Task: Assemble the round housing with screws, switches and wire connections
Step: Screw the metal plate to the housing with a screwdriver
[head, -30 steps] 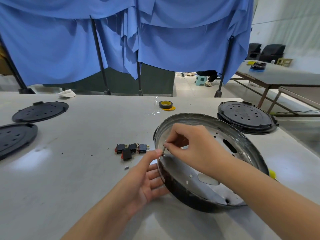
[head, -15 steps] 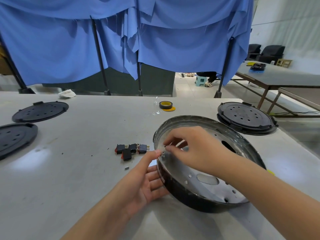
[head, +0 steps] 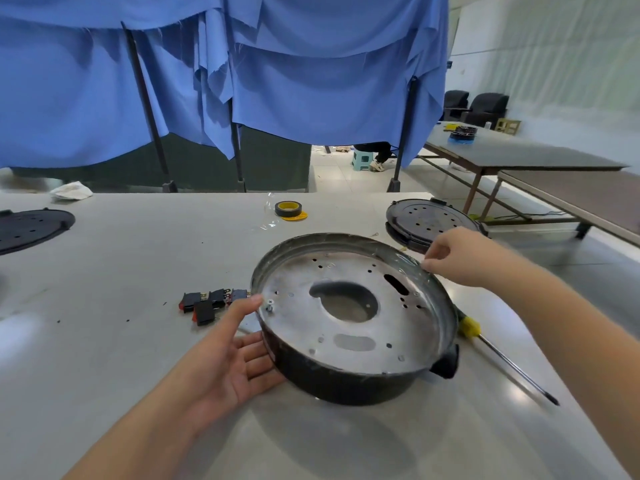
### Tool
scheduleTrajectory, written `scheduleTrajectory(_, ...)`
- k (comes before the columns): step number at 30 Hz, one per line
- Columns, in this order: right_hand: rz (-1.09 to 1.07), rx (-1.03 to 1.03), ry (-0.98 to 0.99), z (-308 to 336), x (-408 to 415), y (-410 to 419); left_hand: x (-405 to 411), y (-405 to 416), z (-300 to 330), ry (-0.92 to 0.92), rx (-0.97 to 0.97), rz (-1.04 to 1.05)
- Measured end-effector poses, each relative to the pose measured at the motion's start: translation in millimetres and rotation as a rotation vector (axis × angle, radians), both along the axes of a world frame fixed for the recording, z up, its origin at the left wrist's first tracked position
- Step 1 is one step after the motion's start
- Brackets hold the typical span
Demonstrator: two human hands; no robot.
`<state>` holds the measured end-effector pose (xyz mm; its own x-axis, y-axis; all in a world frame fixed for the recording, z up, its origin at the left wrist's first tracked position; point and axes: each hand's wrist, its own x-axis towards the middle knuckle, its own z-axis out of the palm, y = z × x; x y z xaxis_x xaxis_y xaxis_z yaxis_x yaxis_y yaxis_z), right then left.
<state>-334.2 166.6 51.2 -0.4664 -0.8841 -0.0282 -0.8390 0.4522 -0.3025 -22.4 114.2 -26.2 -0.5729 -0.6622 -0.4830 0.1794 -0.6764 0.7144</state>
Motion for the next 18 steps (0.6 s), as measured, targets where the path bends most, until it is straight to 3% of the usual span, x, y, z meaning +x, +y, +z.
scheduleTrajectory(4, -0.081, 0.049, -0.36, -2.3, -21.9, 11.0, 1.2, -0.7, 0.3, -0.002, 0.004, -0.017)
scheduleTrajectory(11, -0.128, 0.293, -0.184, -27.7, -25.9, 9.4, 4.0, -3.8, -1.7, -0.004, 0.022, -0.009)
scheduleTrajectory(18, -0.145, 0.249, -0.136, -37.3, -18.8, 4.3, 4.1, -3.2, -1.3, -0.007, 0.018, 0.001)
